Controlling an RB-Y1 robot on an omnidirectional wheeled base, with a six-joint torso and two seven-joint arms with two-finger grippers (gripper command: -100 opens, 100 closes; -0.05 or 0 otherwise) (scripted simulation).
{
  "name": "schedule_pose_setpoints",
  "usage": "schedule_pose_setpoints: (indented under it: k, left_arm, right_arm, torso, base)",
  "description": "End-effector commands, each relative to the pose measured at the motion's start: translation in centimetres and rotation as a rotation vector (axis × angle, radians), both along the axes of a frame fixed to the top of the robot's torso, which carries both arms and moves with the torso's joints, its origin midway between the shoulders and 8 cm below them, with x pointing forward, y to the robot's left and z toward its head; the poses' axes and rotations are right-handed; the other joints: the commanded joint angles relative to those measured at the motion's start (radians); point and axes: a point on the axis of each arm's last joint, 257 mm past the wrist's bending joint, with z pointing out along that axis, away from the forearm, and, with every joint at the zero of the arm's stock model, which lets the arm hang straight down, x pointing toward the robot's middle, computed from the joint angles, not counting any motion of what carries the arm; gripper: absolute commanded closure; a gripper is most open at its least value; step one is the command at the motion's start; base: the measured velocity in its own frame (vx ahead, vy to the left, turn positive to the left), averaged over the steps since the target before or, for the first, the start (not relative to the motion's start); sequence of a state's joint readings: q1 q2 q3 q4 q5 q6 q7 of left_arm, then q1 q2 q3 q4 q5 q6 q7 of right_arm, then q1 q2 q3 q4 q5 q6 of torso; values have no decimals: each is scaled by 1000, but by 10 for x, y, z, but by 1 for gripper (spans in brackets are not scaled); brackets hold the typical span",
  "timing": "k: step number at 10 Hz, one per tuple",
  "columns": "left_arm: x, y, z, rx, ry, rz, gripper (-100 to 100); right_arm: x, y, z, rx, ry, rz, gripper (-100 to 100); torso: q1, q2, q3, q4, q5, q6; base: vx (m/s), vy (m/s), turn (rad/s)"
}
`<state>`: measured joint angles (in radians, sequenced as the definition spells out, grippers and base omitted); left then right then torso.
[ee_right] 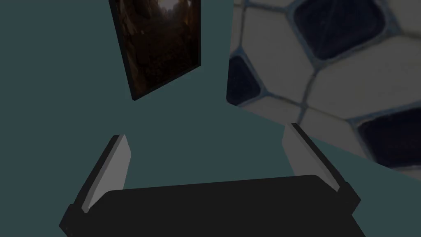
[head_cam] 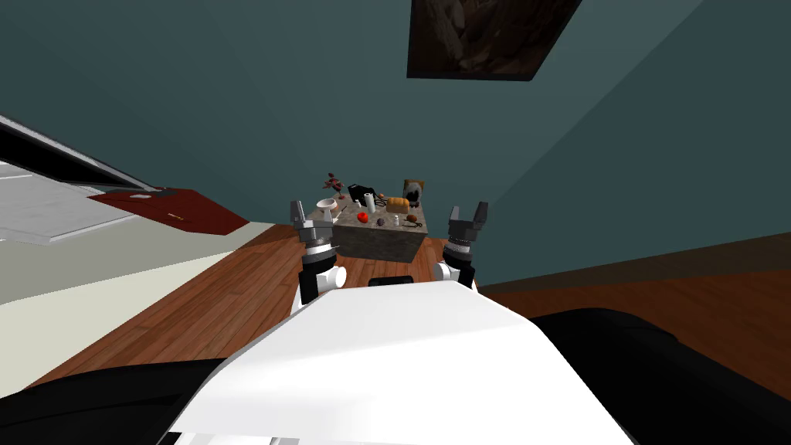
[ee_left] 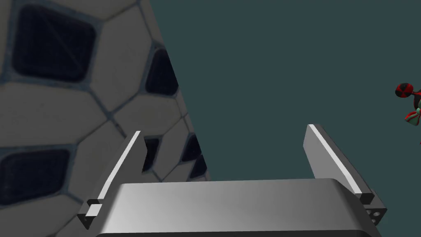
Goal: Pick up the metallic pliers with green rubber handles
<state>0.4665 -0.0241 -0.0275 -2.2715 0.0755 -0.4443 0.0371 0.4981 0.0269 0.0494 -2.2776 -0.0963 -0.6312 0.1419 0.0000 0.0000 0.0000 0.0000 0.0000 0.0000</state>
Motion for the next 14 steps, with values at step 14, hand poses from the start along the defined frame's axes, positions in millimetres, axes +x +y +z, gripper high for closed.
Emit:
schedule_pose_setpoints:
  k: [14]
  left_arm:
    - [0, 0, 0, 0, 0, 0, 0]
  right_arm:
    - [21, 101, -20, -618, -50, 219, -100]
  torso:
    - [-2, -1, -1, 0, -1, 0]
  base:
    - [19, -63, -61]
